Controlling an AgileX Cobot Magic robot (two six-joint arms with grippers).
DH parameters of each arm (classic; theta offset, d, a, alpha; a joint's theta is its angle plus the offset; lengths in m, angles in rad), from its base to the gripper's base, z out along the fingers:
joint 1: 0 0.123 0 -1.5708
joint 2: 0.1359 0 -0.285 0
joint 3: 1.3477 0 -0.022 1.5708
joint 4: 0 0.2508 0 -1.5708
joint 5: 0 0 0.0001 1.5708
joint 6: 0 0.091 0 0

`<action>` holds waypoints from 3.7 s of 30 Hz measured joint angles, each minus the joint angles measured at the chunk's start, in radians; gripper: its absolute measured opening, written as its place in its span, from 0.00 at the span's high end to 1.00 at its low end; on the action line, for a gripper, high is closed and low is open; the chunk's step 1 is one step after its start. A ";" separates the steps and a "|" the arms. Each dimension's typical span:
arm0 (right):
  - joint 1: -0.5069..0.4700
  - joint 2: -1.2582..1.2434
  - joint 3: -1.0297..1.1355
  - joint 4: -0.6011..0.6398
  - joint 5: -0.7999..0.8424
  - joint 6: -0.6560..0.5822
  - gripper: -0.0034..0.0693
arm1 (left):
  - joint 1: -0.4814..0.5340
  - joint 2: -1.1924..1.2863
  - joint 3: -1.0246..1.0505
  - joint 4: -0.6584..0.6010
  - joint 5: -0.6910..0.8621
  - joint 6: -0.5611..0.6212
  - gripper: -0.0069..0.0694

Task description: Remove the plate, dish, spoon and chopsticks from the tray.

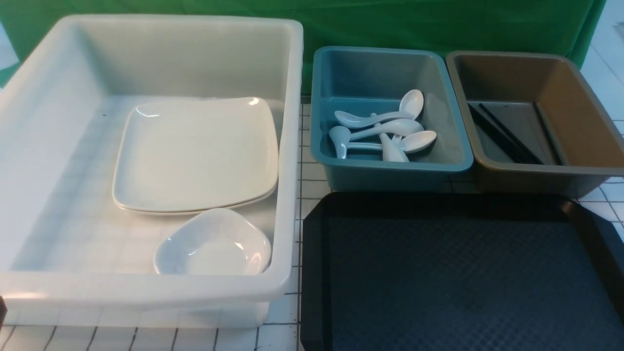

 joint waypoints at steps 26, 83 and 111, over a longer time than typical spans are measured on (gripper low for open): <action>0.000 0.000 0.000 0.000 -0.002 0.000 0.69 | -0.001 -0.004 0.003 -0.008 0.073 -0.053 0.94; -0.081 -0.330 0.590 -0.004 0.496 -0.136 0.62 | -0.001 -0.004 0.003 -0.004 0.080 -0.051 0.94; -0.081 -0.330 0.590 -0.004 0.496 -0.131 0.62 | -0.001 -0.004 0.003 -0.004 0.080 -0.049 0.94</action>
